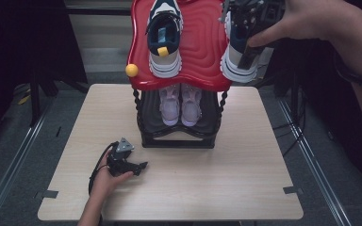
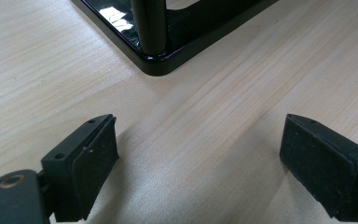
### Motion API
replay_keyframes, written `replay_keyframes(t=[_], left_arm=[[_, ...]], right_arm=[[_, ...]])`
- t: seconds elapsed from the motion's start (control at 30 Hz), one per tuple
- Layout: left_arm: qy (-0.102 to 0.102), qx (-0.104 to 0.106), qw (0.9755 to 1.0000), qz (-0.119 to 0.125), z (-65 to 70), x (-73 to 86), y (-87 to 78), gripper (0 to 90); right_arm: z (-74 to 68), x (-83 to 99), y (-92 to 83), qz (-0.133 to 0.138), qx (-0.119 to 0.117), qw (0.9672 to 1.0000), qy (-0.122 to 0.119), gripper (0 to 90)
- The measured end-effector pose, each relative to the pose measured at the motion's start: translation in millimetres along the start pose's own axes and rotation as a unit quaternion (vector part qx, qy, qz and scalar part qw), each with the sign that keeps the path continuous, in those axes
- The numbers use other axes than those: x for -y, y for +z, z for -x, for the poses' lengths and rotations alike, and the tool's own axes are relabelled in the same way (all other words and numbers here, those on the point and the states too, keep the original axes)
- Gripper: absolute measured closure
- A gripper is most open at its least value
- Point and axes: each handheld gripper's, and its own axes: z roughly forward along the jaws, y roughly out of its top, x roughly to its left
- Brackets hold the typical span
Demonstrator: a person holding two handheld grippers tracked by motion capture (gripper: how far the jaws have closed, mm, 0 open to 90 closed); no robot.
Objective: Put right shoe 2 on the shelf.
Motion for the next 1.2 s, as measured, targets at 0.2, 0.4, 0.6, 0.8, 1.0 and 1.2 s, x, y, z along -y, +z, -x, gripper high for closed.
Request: replay_keyframes(t=[0.2,0.4,0.6,0.8,1.0,1.2], left_arm=[[0.000,0.001,1.0000,0.000,0.0,0.0,0.0,10.6],[0.001,0.000,1.0000,0.000,0.0,0.0,0.0,10.6],[0.001,-0.002,1.0000,-0.001,0.1,-0.1,0.0,10.6],[0.001,-0.002,1.0000,-0.001,0.1,0.0,0.0,10.6],[0.001,-0.002,1.0000,-0.001,0.1,-0.1,0.0,10.5],[0.001,-0.001,1.0000,-0.001,0.1,-0.1,0.0,10.5]], right_arm=[[2.8,-14.5,2.7,-0.005,0.012,0.9999,-0.010,73.9],[9.6,-25.1,10.3,-0.005,0.019,0.9996,-0.021,73.9],[13.9,-36.6,18.2,-0.016,0.026,0.9990,-0.032,73.8],[16.0,-50.2,21.5,-0.014,0.035,0.9983,-0.045,73.7],[19.6,-59.4,24.6,-0.011,0.045,0.9976,-0.050,73.7],[23.0,-67.8,32.0,-0.017,0.048,0.9969,-0.059,73.6]])
